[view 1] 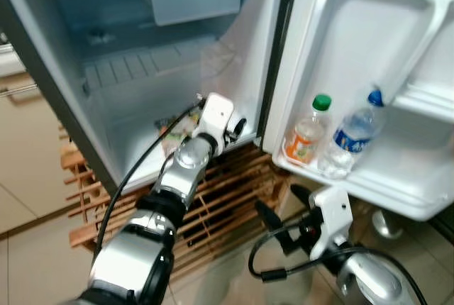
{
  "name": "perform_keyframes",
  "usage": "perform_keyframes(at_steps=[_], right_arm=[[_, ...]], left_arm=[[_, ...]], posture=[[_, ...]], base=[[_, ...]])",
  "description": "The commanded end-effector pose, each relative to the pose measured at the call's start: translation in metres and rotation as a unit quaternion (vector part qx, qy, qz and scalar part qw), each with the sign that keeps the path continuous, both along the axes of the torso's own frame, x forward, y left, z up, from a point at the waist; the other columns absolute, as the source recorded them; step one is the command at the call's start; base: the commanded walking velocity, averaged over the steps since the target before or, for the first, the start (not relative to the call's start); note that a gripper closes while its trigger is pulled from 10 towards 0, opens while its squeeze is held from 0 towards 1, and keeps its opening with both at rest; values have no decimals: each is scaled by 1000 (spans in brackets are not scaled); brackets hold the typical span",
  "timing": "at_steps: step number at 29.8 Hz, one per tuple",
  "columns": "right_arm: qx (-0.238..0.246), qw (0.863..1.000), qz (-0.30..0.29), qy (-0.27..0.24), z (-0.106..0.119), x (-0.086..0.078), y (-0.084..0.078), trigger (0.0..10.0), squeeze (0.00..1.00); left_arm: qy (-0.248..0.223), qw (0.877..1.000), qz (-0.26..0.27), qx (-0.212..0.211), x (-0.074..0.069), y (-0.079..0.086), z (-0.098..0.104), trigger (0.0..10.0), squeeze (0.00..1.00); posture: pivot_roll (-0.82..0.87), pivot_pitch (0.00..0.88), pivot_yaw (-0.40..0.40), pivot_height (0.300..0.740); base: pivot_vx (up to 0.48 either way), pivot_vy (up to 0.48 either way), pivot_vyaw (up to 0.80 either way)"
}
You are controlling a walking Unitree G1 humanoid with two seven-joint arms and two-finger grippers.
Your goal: Restocking fridge
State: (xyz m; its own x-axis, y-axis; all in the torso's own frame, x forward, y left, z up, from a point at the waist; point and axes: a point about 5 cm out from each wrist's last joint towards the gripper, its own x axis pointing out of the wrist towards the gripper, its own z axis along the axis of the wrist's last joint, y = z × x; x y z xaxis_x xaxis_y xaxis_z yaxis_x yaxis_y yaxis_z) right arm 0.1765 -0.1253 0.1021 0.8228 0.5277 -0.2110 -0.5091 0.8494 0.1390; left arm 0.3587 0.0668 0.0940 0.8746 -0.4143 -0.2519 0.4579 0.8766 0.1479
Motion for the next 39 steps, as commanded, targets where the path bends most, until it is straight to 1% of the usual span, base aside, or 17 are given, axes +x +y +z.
perform_keyframes(at_steps=[1,2,3,7,8,11,14,19,26,28,30,32,33,34,35,37,39], right_arm=[[7,1000,-1,2,4,-1,1,10000,0],[9,1000,-2,5,4,-2,1,10000,0],[10,1000,-2,9,4,-3,2,10000,4],[11,1000,0,11,5,-4,2,10000,4],[12,1000,1,15,5,-5,3,10000,0],[14,1000,2,22,5,-7,4,10000,0],[15,1000,2,24,5,-8,4,10000,4],[17,999,3,35,3,-10,5,10000,4],[17,999,4,41,2,-10,5,10000,4],[17,999,4,42,2,-10,5,10000,4],[17,999,6,43,2,-10,6,10000,0],[16,999,6,43,2,-10,6,10000,0],[16,999,7,44,2,-10,6,10000,0],[16,999,7,44,2,-10,6,10000,0],[15,999,7,44,2,-9,5,10000,0],[14,999,8,44,2,-9,5,10000,0],[12,999,7,44,2,-9,5,10000,0]], left_arm=[[44,999,-7,-7,-1,-2,-6,10000,0],[61,998,-7,-9,-1,-2,-9,10000,0],[83,997,4,-8,-1,2,-12,10000,0],[74,997,10,1,1,5,-10,10000,0],[76,997,20,1,4,9,-9,10000,0],[88,995,36,5,6,15,-9,10000,0],[90,995,41,8,7,17,-9,10000,0],[116,991,70,24,6,30,-17,10000,0],[121,989,76,21,6,32,-17,10000,0],[122,988,86,34,5,37,-20,10000,0],[116,986,113,45,5,47,-22,10000,0],[113,985,124,46,6,50,-22,10000,0],[107,983,142,43,7,55,-21,10000,0],[107,983,142,43,7,55,-21,10000,0],[96,980,165,60,7,65,-21,10000,0],[95,978,171,70,7,69,-22,10000,0],[99,972,195,87,3,83,-27,10000,0]], posture=[[-356,39,34,740],[-356,40,35,740],[-360,42,36,740],[-362,44,35,740],[-366,46,36,740],[-372,47,37,740],[-372,49,37,740],[-377,53,35,740],[-379,53,31,740],[-378,54,30,740],[-380,53,31,740],[-380,53,31,740],[-381,51,30,740],[-381,51,30,740],[-390,48,28,740],[-392,48,28,740],[-398,46,29,740]], base=[[0,0,0],[0,0,0],[0,0,0],[0,0,0],[0,0,0],[0,0,0],[0,0,0],[0,0,0],[0,0,0],[0,0,0],[0,0,0],[0,0,0],[0,0,0],[0,0,0],[0,0,0],[0,0,0],[0,0,0]])
